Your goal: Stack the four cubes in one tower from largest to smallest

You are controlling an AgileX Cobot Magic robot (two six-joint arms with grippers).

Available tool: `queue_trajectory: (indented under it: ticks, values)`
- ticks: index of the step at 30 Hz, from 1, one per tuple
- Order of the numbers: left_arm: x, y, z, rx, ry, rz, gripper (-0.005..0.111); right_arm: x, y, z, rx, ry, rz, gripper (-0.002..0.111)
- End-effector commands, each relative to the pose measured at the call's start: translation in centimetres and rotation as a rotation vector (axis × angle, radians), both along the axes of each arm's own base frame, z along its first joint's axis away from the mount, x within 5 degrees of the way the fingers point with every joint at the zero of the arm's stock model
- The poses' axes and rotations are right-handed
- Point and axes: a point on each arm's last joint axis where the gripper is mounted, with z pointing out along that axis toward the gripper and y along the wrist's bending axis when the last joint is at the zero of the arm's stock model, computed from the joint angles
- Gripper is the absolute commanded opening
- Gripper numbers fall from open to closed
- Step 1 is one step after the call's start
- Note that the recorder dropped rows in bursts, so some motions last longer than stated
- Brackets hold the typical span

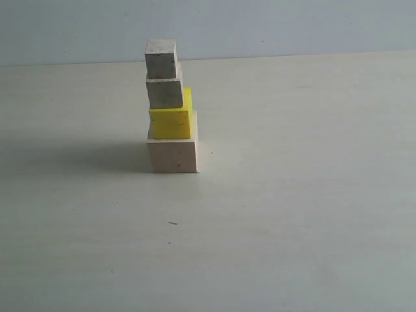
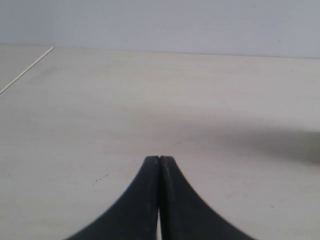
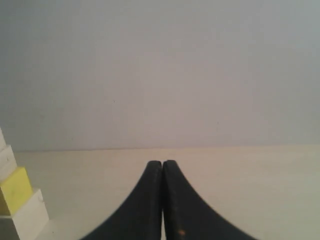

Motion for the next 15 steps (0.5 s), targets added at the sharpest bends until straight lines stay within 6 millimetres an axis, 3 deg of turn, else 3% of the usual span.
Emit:
queue_trajectory:
  ticks: [1, 6, 15]
  values:
    - [0.0, 0.0, 0.1, -0.015, -0.017, 0.001, 0.0, 0.7, 0.1, -2.5, 0.018, 0.056, -0.002, 0.0]
    - [0.0, 0.0, 0.1, -0.015, -0.017, 0.001, 0.0, 1.1, 0.1, -4.1, -0.021, 0.095, -0.012, 0.0]
    - [0.0, 0.0, 0.1, -0.015, -0.017, 0.001, 0.0, 1.2, -0.4, -4.1, -0.157, 0.072, -0.052, 0.0]
